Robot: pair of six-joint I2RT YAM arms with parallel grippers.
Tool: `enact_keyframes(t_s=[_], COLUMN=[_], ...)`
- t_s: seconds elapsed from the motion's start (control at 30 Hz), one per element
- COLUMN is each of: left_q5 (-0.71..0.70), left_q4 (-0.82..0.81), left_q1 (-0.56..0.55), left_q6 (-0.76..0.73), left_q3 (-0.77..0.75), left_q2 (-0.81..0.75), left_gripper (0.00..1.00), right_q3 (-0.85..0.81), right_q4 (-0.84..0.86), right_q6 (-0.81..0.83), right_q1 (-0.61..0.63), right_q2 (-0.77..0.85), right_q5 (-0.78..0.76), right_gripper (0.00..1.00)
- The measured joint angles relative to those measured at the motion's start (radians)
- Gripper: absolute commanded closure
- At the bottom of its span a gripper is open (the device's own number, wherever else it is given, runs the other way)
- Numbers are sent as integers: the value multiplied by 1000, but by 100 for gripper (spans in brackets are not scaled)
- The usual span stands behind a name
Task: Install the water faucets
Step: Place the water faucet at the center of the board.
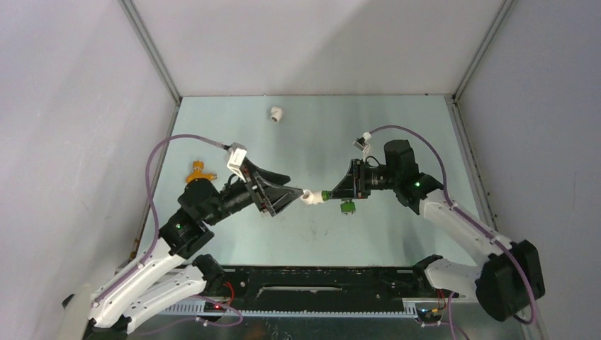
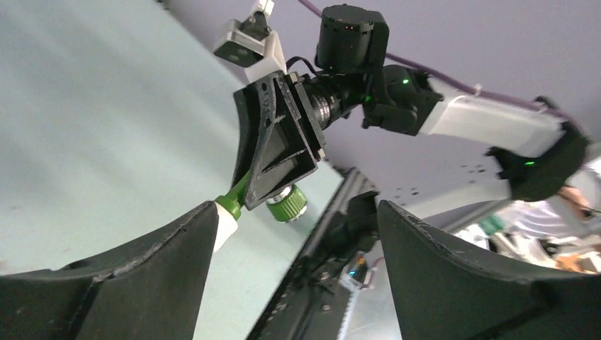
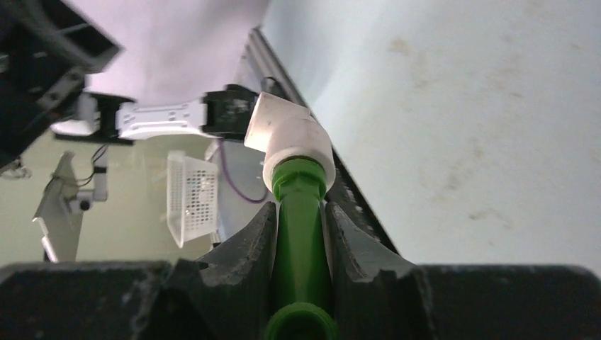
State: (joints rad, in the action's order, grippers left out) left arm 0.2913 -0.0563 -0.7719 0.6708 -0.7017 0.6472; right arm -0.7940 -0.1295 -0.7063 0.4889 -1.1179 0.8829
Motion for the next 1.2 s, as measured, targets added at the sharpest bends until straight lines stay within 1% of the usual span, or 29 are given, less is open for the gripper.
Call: enact_keyframes(t_s=[0.1, 0.23, 0.37, 0.4, 0.5, 0.63, 0.7, 0.83, 0.87, 1.03, 1.13, 1.2], left_q5=[-59, -154, -253, -273, -327, -406, -431, -455, -456, -444, -410, -389], left_q4=[109, 224, 308, 320, 330, 357, 384, 431, 440, 481, 485, 476], left_q1=[0, 0, 0, 0, 0, 0, 0, 4, 6, 49, 107, 150], left_q6=[-96, -177, -217, -221, -225, -202, -196, -191, -191, -203, -209, -209], left_q3=[-27, -35, -27, -22, 14, 84, 100, 90, 84, 16, -37, -68], left_q2=[2, 14, 30, 32, 29, 25, 33, 89, 106, 233, 310, 356], left_gripper=[1, 0, 0, 0, 0, 0, 0, 0, 0, 0, 0, 0], right_q3=[22, 50, 61, 61, 61, 60, 60, 62, 62, 62, 62, 62], right_q4=[-41, -104, -140, -149, -157, -158, -159, -187, -193, -237, -258, -269], right_q6=[58, 147, 207, 224, 257, 270, 276, 296, 296, 308, 317, 322], right_q1=[-43, -79, -93, -96, -101, -122, -131, -171, -180, -232, -257, -270], right_q2=[-84, -208, -289, -317, -383, -406, -406, -397, -388, -261, -166, -111], right_q5=[-23, -76, -127, -146, -199, -196, -214, -317, -336, -465, -531, -570], right_gripper=[100, 100, 100, 97, 77, 60, 42, 19, 14, 5, 1, 1])
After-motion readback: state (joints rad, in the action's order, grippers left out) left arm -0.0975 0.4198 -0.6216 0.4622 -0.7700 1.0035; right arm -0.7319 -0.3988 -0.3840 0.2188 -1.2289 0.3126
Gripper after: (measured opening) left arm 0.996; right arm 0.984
